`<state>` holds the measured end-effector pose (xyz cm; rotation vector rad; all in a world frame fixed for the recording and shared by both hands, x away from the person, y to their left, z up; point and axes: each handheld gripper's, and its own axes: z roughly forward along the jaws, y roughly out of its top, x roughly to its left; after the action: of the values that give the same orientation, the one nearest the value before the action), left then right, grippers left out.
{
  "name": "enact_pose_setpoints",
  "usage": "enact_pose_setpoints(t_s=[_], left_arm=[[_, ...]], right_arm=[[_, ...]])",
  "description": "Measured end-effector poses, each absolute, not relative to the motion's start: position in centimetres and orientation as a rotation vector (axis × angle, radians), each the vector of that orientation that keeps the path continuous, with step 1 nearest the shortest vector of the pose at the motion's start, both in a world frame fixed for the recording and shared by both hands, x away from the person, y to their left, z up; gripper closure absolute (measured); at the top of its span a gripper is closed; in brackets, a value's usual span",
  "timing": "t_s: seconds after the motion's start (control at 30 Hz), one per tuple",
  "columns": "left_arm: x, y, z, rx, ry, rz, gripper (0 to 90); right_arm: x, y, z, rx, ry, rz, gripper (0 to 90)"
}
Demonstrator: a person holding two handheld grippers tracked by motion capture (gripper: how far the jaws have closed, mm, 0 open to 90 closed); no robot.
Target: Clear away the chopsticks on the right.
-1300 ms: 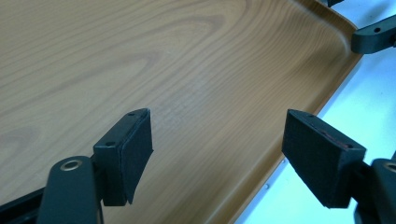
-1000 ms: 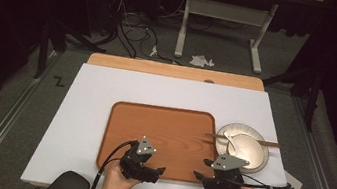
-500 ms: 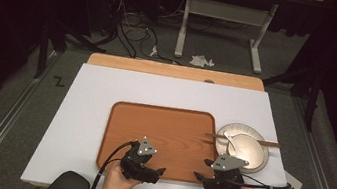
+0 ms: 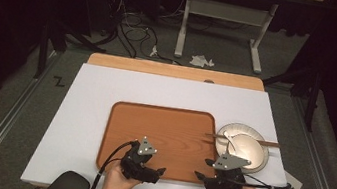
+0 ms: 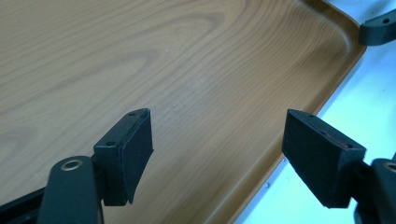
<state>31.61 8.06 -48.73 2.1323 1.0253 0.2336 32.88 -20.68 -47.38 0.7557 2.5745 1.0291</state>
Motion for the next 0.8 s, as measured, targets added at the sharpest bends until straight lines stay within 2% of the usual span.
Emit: enact_pose_setpoints(t_s=[0.53, 0.8], left_arm=[[31.8, 8.2, -48.6, 2.124, 1.032, 0.23, 25.0], [31.8, 8.3, -48.6, 2.125, 1.035, 0.232, 25.0]], right_arm=[[33.1, -24.6, -42.9, 0.835, 2.443, 1.133, 57.3], [33.9, -26.6, -41.8, 0.861, 2.39, 1.092, 60.4]])
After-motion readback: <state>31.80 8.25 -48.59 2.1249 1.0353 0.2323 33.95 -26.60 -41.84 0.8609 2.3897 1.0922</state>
